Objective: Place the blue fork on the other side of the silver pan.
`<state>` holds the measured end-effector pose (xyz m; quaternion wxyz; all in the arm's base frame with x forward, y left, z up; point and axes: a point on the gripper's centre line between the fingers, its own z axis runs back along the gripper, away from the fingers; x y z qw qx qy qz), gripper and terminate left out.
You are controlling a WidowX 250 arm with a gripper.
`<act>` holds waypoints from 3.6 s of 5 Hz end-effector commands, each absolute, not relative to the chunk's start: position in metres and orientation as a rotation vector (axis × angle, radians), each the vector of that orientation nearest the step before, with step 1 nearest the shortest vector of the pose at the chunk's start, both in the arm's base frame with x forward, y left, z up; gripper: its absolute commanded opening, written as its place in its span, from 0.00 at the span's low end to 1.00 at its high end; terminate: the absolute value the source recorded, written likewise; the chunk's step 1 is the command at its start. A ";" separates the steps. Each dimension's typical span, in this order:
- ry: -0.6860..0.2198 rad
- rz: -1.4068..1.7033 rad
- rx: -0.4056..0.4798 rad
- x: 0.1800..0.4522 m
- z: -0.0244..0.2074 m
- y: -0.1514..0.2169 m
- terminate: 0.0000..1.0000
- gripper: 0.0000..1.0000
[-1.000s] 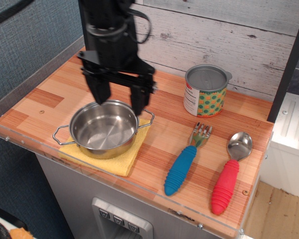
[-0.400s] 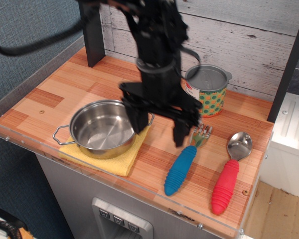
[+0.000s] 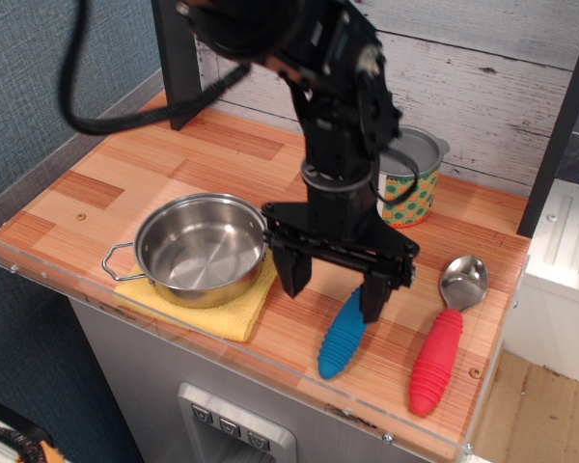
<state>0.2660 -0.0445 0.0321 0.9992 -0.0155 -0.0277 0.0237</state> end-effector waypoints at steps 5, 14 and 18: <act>-0.081 0.058 0.031 0.280 0.016 -0.053 0.00 0.00; -0.053 0.072 0.165 0.267 0.093 0.103 0.00 0.00; -0.093 0.036 0.145 0.270 0.061 0.170 0.00 0.00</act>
